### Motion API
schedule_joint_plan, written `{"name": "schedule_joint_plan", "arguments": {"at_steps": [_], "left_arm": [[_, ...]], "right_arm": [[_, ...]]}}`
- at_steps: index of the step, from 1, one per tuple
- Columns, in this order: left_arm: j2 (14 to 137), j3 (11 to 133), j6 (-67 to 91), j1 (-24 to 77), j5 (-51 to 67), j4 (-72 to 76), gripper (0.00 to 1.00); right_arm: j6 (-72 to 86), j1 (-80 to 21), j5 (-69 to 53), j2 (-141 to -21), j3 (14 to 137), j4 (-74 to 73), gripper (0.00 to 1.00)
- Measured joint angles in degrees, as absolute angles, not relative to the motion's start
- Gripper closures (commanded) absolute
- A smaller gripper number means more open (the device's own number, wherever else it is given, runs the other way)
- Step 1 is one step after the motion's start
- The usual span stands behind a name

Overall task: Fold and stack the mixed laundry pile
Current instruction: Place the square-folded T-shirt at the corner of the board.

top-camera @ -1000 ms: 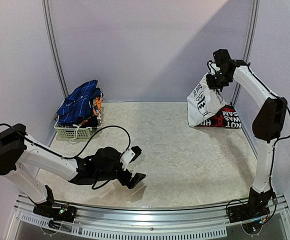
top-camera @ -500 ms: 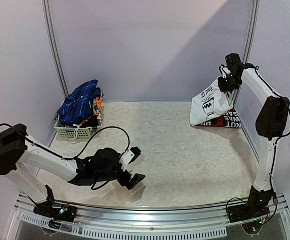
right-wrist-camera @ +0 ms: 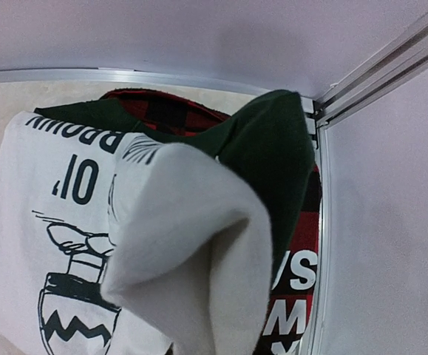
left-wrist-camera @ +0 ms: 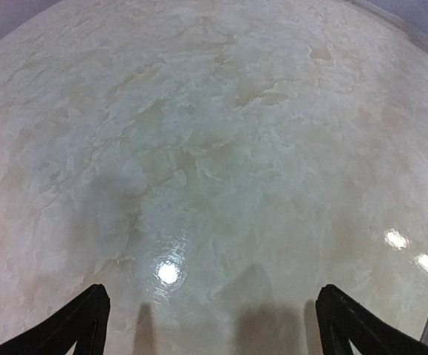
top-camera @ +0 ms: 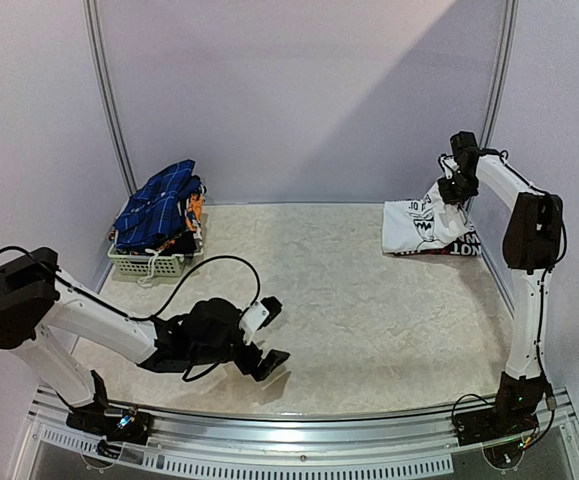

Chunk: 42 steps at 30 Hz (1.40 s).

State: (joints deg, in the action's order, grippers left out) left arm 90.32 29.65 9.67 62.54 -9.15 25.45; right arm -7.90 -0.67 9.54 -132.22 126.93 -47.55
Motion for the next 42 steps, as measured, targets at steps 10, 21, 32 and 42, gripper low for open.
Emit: {"name": "schedule_joint_plan", "arguments": {"at_steps": [10,21,32,42], "left_arm": [[91.9,29.6,9.7,62.5,-8.4,25.9,0.00],[92.7,29.6,9.7,62.5,-7.9,26.4,0.00],[92.9,29.6,9.7,62.5,-7.9,26.9,0.00],[93.1,29.6,9.7,62.5,-7.9,27.4,0.01]], "right_arm": [[-13.3,-0.7,14.0,-133.5,126.9,-42.7,1.00],[-15.9,-0.3,18.6,-138.4,126.7,-38.5,1.00],[-16.8,1.1,21.8,-138.9,124.1,-32.6,0.83],[-13.8,1.3,30.5,-139.0,124.1,-27.6,0.31]]}}
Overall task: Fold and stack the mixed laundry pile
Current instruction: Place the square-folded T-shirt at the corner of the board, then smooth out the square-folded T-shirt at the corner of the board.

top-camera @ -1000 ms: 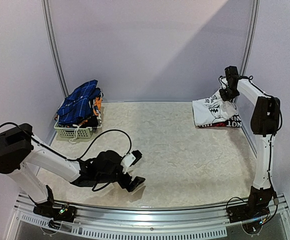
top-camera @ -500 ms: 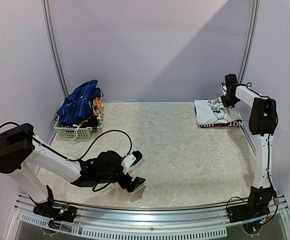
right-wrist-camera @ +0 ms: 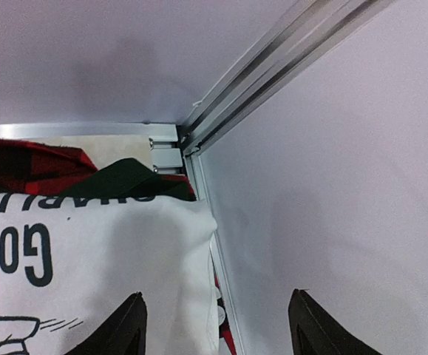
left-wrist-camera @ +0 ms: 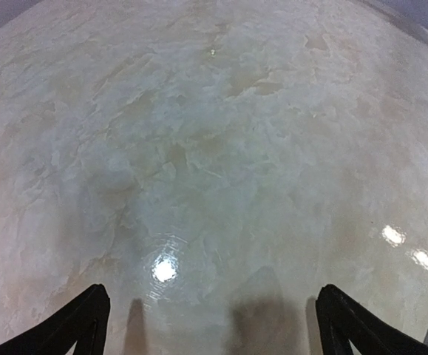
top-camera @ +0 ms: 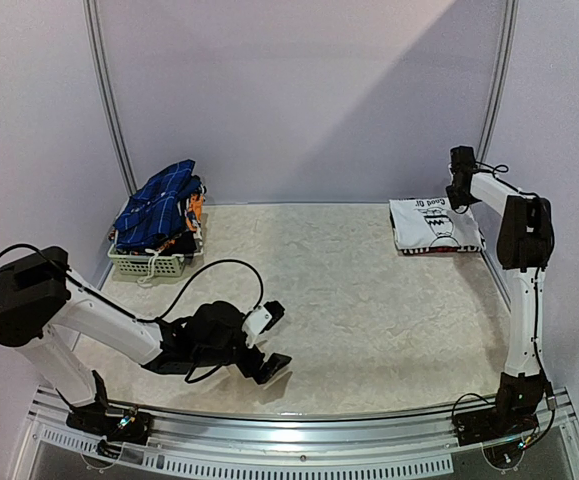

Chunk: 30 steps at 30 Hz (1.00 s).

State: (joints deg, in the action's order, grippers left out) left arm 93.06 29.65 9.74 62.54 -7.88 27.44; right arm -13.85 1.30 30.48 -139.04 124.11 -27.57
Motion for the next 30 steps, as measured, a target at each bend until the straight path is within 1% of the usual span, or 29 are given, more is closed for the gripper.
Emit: {"name": "schedule_joint_plan", "arguments": {"at_steps": [3,7,11,14,19,23,26,30], "left_arm": [[93.1,29.6,9.7,62.5,-7.9,27.6,0.00],[93.1,29.6,9.8,62.5,-7.5,27.6,0.00],[93.1,29.8,10.0,62.5,-6.9,27.6,0.01],[93.2,30.1,10.2,62.5,-6.7,27.6,0.00],[93.3,30.3,10.5,62.5,-6.4,27.5,0.00],[93.2,30.3,10.6,62.5,-6.4,27.1,0.01],[93.2,30.4,10.6,62.5,-6.3,26.8,0.01],[93.3,31.4,10.8,62.5,-5.5,26.6,0.00]], "right_arm": [[-10.5,1.3,32.6,-139.0,124.8,-27.5,0.27],[-4.8,1.3,32.0,-139.0,126.8,-28.6,0.25],[3.5,1.4,25.2,-137.4,126.5,-32.3,0.22],[9.9,1.4,18.8,-133.4,121.0,-33.4,0.22],[18.1,1.4,11.4,-124.5,105.4,-33.5,0.25],[21.0,1.4,10.4,-120.4,96.4,-34.1,0.31],[21.8,1.4,10.6,-118.7,92.5,-34.7,0.34],[22.0,1.7,10.6,-118.6,91.8,-34.7,0.39]]}}
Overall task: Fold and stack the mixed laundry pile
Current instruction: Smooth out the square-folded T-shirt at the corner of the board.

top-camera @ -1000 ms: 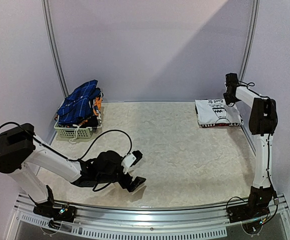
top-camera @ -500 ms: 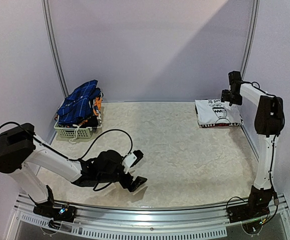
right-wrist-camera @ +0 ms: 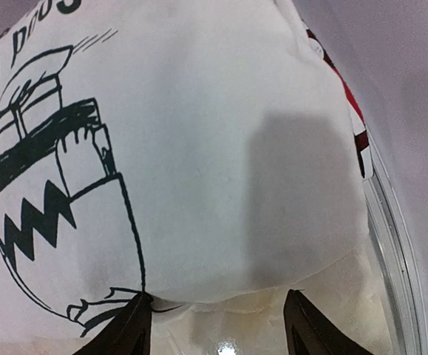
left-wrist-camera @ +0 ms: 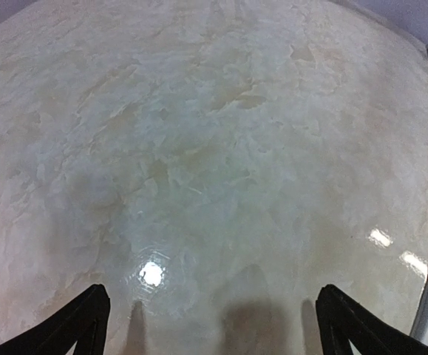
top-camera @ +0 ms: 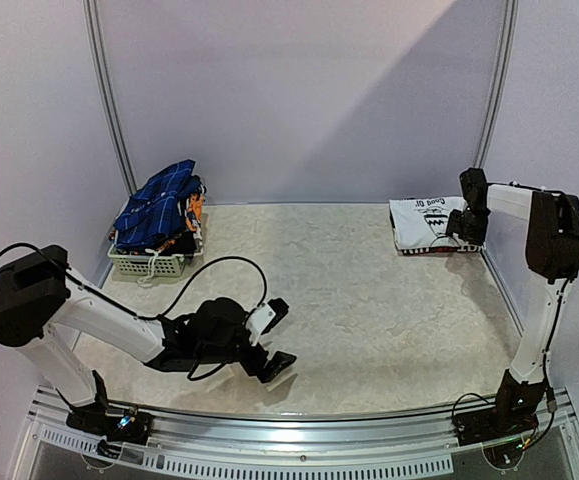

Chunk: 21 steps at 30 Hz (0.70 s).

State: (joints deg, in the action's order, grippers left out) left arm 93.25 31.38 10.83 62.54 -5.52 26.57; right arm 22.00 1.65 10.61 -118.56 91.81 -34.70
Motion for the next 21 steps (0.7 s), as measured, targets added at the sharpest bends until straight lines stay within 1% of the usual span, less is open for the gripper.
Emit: {"name": "schedule_joint_plan", "arguments": {"at_steps": [8,14,21], "left_arm": [[93.3,31.9,11.8,62.5,-5.0,26.5,0.00],[93.9,32.0,12.2,62.5,-4.9,25.9,0.00],[94.0,32.1,12.3,62.5,-4.9,25.6,0.01]], "right_arm": [[21.8,5.5,8.9,-119.1,92.4,-32.4,0.39],[21.8,8.3,7.1,-121.9,94.4,-31.3,0.38],[23.3,9.7,8.8,-124.2,95.7,-31.4,0.38]]}}
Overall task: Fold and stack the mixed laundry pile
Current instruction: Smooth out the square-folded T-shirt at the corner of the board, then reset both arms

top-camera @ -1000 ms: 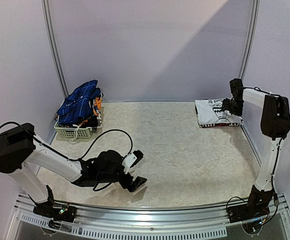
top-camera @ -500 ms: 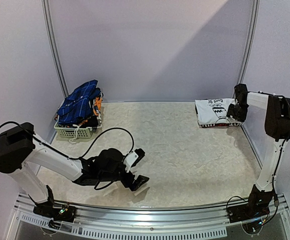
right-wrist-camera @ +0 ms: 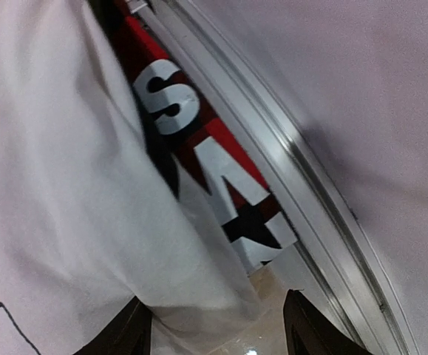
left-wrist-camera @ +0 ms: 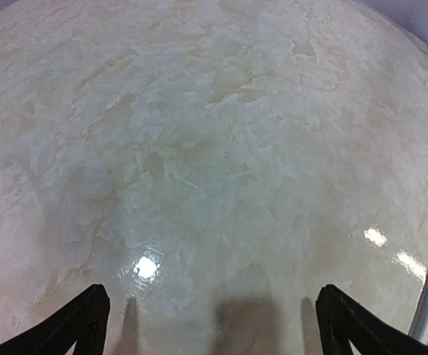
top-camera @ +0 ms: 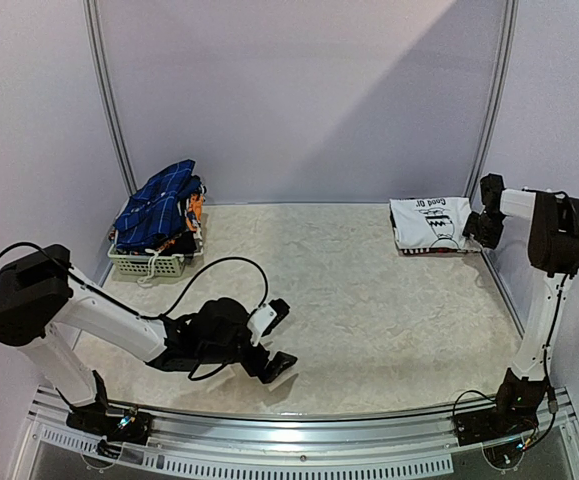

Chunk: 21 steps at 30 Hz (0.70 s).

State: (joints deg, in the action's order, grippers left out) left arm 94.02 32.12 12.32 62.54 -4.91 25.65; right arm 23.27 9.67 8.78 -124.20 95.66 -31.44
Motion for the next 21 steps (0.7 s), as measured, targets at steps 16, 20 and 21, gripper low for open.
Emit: {"name": "schedule_joint_plan", "arguments": {"at_steps": [16,20,21], "left_arm": [[92.2,32.2,13.7,62.5,-5.7,23.0,0.00],[88.7,32.4,13.8,62.5,-7.4,20.6,0.00],[87.9,32.7,13.8,62.5,-7.9,20.0,0.00]], "right_arm": [[25.0,9.9,14.3,-122.9,97.5,-35.7,0.37],[24.3,7.2,12.9,-116.9,95.3,-36.0,0.34],[24.0,6.4,12.5,-115.1,94.6,-36.0,0.34]]}}
